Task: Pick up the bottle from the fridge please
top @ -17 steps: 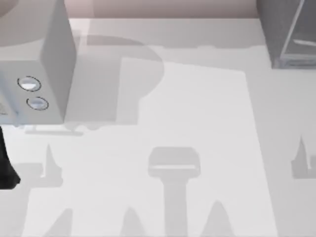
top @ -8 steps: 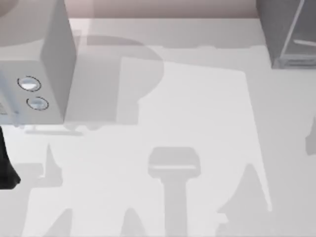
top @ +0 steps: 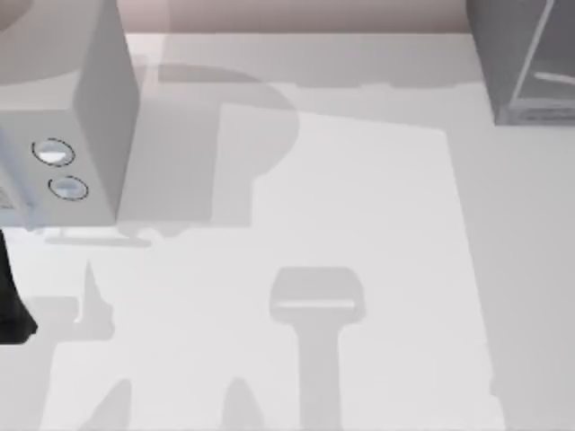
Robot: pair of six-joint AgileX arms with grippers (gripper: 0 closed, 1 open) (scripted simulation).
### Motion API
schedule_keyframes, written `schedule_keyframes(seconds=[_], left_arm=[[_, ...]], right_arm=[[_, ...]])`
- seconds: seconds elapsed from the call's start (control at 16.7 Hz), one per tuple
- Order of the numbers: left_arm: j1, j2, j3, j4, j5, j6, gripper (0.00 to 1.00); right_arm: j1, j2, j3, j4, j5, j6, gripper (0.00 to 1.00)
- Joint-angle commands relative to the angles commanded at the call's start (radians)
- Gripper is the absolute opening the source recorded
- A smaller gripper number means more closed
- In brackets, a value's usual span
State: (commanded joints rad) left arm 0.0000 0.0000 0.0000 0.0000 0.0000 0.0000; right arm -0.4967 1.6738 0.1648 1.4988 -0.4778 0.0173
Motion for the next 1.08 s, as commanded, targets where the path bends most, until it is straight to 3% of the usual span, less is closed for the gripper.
schedule_keyframes(seconds=[0.24, 0.66, 1.08], left_arm=[[0.000, 0.000, 0.000, 0.000, 0.000, 0.000, 1.00], [0.000, 0.000, 0.000, 0.000, 0.000, 0.000, 1.00], [0.000, 0.000, 0.000, 0.000, 0.000, 0.000, 1.00]], right_arm=[[-0.036, 0.115, 0.019, 0.115, -0.035, 0.001, 1.00], [-0.028, 0.125, 0.028, 0.111, -0.030, 0.000, 1.00], [0.075, 0.254, 0.340, -0.066, 0.089, -0.004, 1.00]])
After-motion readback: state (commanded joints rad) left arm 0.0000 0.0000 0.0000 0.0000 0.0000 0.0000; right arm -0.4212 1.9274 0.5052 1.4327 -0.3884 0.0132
